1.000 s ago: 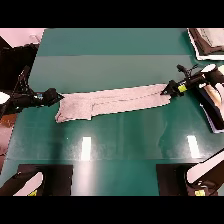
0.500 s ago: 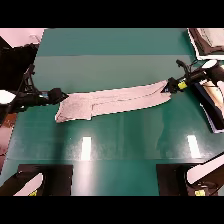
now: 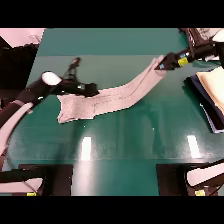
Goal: Fold the shirts.
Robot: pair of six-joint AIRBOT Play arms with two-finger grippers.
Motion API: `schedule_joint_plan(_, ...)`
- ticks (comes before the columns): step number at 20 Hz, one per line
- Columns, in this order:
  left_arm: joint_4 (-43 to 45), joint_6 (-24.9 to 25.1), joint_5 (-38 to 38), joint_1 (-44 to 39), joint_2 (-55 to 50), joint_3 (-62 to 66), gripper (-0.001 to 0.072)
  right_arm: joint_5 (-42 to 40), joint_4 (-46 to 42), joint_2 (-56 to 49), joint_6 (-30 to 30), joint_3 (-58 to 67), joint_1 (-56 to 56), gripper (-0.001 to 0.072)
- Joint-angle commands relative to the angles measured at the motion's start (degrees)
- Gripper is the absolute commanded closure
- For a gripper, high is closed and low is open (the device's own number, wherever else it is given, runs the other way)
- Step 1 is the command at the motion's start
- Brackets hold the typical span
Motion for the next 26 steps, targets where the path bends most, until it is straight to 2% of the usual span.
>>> schedule_joint_plan(1,0.11,-0.79,-2.69,-5.51,-13.66,11.78,0.0687,-0.74,1.09,0.61,1.22,7.32,7.30,0.0701)
schedule_joint_plan(4,1.99,-6.10,-2.56,-5.49,-18.95,15.67,0.0687,-1.75,1.11,0.68,1.25,9.14,12.52,0.0701)
schedule_joint_plan(9,7.72,-6.54,-4.15,-5.03,-19.04,15.89,0.0686,-4.35,1.07,0.66,1.14,6.64,18.75,0.0701)
schedule_joint_plan(13,8.26,-6.56,-4.50,-5.01,-18.75,15.93,0.0687,-6.01,1.09,0.68,1.07,6.56,21.51,0.0701)
schedule_joint_plan(16,11.41,-6.60,-7.37,-5.01,-18.16,19.08,0.0687,-6.88,1.14,0.68,1.07,6.56,22.03,0.0701)
schedule_joint_plan(20,22.16,-8.94,-10.69,-3.15,-12.39,24.41,0.0687,-8.11,1.16,0.68,1.07,6.58,22.88,0.0701)
schedule_joint_plan(26,32.50,-8.90,-20.87,8.31,1.84,26.29,0.0686,-13.92,1.14,0.55,0.13,6.60,27.19,0.0701)
